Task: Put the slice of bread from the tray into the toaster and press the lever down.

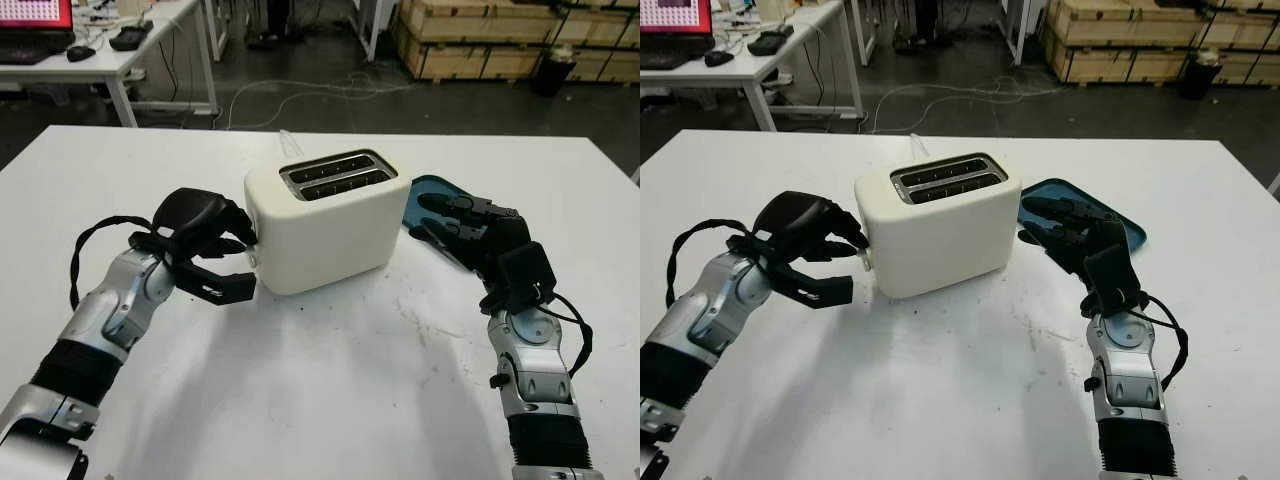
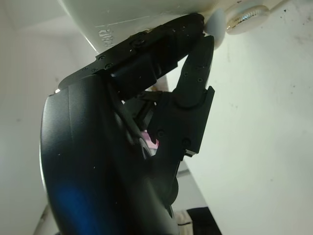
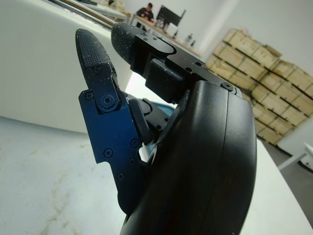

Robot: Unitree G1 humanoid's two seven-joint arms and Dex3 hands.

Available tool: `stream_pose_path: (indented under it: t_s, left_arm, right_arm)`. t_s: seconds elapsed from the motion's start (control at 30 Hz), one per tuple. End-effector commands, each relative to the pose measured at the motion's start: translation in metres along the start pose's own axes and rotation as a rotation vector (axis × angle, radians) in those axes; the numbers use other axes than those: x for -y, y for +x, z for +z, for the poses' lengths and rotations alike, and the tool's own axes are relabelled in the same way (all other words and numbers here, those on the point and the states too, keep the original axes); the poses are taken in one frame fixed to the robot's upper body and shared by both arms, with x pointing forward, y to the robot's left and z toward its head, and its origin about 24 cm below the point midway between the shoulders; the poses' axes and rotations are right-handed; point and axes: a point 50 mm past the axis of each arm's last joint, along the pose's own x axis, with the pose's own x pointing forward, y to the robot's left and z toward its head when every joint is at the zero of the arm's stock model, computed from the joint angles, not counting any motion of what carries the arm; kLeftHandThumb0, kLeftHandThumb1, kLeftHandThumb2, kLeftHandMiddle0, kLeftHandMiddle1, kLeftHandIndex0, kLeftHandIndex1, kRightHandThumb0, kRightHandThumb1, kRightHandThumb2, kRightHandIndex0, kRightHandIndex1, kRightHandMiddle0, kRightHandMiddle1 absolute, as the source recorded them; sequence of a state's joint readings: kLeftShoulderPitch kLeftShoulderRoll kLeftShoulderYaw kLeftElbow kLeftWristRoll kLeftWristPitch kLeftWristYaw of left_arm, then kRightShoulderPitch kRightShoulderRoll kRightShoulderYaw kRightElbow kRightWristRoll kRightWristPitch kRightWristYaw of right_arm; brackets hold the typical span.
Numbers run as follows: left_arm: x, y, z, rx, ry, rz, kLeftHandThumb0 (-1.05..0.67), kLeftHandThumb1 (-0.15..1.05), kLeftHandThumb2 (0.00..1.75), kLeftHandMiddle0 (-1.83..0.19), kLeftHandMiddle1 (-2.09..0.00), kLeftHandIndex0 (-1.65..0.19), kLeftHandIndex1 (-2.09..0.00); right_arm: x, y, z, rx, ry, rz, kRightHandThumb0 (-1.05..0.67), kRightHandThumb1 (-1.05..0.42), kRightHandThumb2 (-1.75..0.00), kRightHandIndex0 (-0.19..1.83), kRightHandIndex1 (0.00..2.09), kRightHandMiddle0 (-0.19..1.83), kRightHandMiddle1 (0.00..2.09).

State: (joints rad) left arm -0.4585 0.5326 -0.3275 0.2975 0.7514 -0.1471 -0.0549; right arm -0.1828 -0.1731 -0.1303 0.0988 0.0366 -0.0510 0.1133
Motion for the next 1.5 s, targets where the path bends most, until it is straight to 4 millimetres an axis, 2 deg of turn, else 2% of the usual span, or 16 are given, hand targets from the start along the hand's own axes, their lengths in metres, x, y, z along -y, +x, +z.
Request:
stream_pose_path:
  t_s: [0.0, 0.1, 0.27, 0.33, 0.47, 0.6, 0.83, 0.87, 0.93, 1.0, 1.07, 1.1, 1.2, 1.37, 1.43, 1.47]
  left_arm:
    - [0.095, -0.022, 0.029, 0.035, -0.075, -0.364, -0.26, 0.85, 0.01, -0.76, -1.31, -1.31, -0.04]
    - [0.100, -0.025, 0.028, 0.028, -0.083, -0.378, -0.25, 0.87, 0.00, -0.76, -1.11, -1.23, -0.01]
    - [0.088, -0.022, 0.021, 0.032, -0.037, -0.336, -0.26, 0.85, 0.00, -0.71, -1.60, -1.28, -0.04]
    - [0.082, -0.019, 0.017, 0.024, -0.014, -0.332, -0.28, 0.86, 0.01, -0.69, -1.63, -1.28, -0.05]
    - [0.069, -0.012, 0.010, 0.019, 0.022, -0.319, -0.30, 0.90, 0.01, -0.67, -1.54, -1.27, -0.04]
    - [0.056, -0.008, 0.008, 0.041, 0.041, -0.277, -0.27, 0.87, 0.00, -0.71, -1.55, -1.30, -0.07]
    - [0.046, 0.005, 0.009, 0.028, 0.018, -0.153, -0.25, 0.82, 0.00, -0.80, -1.32, -1.26, -0.05]
    - [0.046, 0.009, 0.009, 0.005, -0.003, -0.119, -0.25, 0.85, 0.02, -0.78, -1.29, -1.23, -0.03]
    - [0.064, 0.019, 0.015, -0.082, -0.059, -0.094, -0.23, 0.88, 0.02, -0.76, -1.32, -1.18, -0.02]
    - [0.107, 0.017, 0.035, -0.130, -0.116, -0.175, -0.17, 0.89, 0.01, -0.73, -1.38, -1.13, -0.02]
    - [0.140, 0.009, 0.056, -0.123, -0.182, -0.253, -0.27, 0.91, 0.02, -0.73, -1.30, -1.17, -0.05]
    - [0.147, 0.007, 0.064, -0.112, -0.203, -0.257, -0.28, 0.91, 0.04, -0.71, -1.23, -1.16, -0.04]
    - [0.148, 0.010, 0.072, -0.084, -0.211, -0.255, -0.28, 0.92, 0.06, -0.70, -1.04, -1.10, -0.02]
    - [0.146, 0.013, 0.065, -0.112, -0.206, -0.286, -0.28, 0.92, 0.14, -0.66, -0.90, -1.03, 0.00]
    - [0.144, 0.012, 0.063, -0.117, -0.197, -0.249, -0.28, 0.92, 0.13, -0.72, -1.06, -1.10, -0.04]
    - [0.143, 0.011, 0.062, -0.118, -0.192, -0.230, -0.28, 0.92, 0.11, -0.72, -1.23, -1.14, -0.07]
  right_arm:
    - [0.001, 0.002, 0.003, 0.004, -0.010, 0.012, -0.56, -0.84, 0.00, 1.15, 0.31, 1.16, 0.00]
    - [0.001, 0.002, 0.003, 0.001, -0.023, 0.011, -0.57, -0.84, 0.00, 1.15, 0.32, 1.16, 0.00]
    - [0.000, 0.002, 0.003, 0.002, -0.016, 0.016, -0.57, -0.84, 0.00, 1.13, 0.33, 1.16, 0.00]
    - [-0.001, 0.002, 0.002, 0.003, -0.014, 0.019, -0.56, -0.84, 0.00, 1.13, 0.33, 1.15, 0.00]
    - [-0.001, 0.001, 0.002, 0.001, -0.026, 0.020, -0.56, -0.85, 0.00, 1.12, 0.33, 1.15, 0.00]
    - [0.000, 0.001, 0.002, 0.000, -0.028, 0.018, -0.56, -0.85, 0.00, 1.12, 0.33, 1.15, 0.00]
    - [0.000, 0.001, 0.001, -0.008, -0.031, 0.025, -0.54, -0.85, 0.00, 1.12, 0.33, 1.15, 0.00]
    - [0.000, 0.000, 0.001, -0.008, -0.032, 0.026, -0.54, -0.85, 0.00, 1.12, 0.33, 1.15, 0.00]
    - [0.001, 0.000, 0.000, -0.009, -0.013, 0.027, -0.54, -0.85, 0.00, 1.11, 0.32, 1.15, 0.00]
    - [0.003, -0.001, -0.002, -0.010, -0.006, 0.028, -0.54, -0.84, 0.00, 1.12, 0.32, 1.16, 0.01]
    - [0.005, -0.003, -0.002, -0.016, -0.023, 0.026, -0.56, -0.85, 0.00, 1.13, 0.33, 1.17, 0.01]
    - [0.006, -0.004, -0.001, -0.021, -0.029, 0.025, -0.56, -0.85, 0.00, 1.13, 0.33, 1.17, 0.01]
    - [0.009, -0.004, -0.001, -0.037, -0.027, 0.018, -0.56, -0.85, 0.00, 1.12, 0.34, 1.17, 0.01]
    - [0.006, -0.003, -0.002, -0.024, -0.025, 0.036, -0.58, -0.85, 0.00, 1.11, 0.36, 1.18, 0.01]
    - [0.006, -0.002, -0.002, -0.019, -0.025, 0.039, -0.58, -0.85, 0.00, 1.11, 0.37, 1.18, 0.01]
    - [0.006, -0.002, -0.002, -0.015, -0.028, 0.040, -0.58, -0.85, 0.00, 1.12, 0.37, 1.18, 0.01]
